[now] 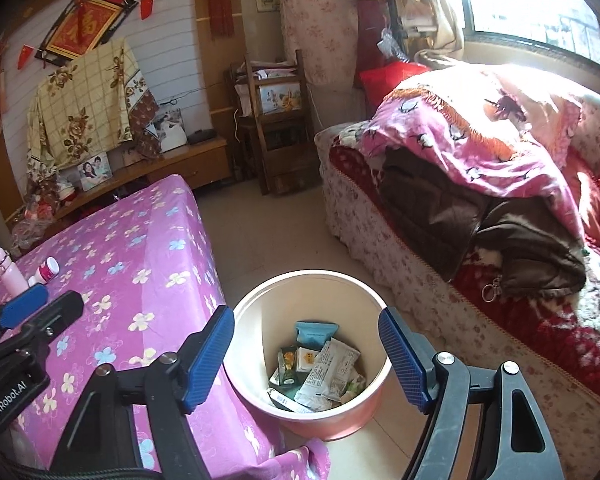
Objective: Collect trash
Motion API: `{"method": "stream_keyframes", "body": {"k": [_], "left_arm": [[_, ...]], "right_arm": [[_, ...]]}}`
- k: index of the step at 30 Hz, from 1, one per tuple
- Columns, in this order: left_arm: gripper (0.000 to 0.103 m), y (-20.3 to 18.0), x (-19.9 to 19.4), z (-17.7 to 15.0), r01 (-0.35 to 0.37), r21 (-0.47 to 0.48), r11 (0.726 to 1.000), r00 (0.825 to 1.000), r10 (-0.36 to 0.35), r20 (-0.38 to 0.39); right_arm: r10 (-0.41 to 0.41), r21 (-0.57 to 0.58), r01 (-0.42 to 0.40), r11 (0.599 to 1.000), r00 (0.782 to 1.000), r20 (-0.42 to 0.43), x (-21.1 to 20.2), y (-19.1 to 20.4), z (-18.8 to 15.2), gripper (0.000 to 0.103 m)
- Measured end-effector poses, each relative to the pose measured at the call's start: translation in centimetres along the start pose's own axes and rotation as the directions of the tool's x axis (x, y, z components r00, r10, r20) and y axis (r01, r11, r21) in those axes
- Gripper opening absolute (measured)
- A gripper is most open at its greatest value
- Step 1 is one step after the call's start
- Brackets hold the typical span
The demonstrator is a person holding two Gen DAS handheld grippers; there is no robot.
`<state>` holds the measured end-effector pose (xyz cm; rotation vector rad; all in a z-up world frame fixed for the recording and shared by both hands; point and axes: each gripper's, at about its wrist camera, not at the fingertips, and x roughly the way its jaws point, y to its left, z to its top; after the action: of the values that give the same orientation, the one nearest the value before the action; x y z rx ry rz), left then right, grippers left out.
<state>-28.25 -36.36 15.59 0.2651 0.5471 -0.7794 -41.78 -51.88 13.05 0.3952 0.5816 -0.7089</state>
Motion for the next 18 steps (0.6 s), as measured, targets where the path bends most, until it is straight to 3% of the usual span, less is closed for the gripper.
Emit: {"method": "stream_keyframes", "body": {"k": [18], "left_arm": [[0.064,2.1,-3.8,0.5,-0.017,-0.034,0.999,0.996,0.019,0.084]], "right_arm": [[0.044,-0.019,-0.042,0.999,0.994,0.099,-4.9,2.5,1.2,0.08]]}}
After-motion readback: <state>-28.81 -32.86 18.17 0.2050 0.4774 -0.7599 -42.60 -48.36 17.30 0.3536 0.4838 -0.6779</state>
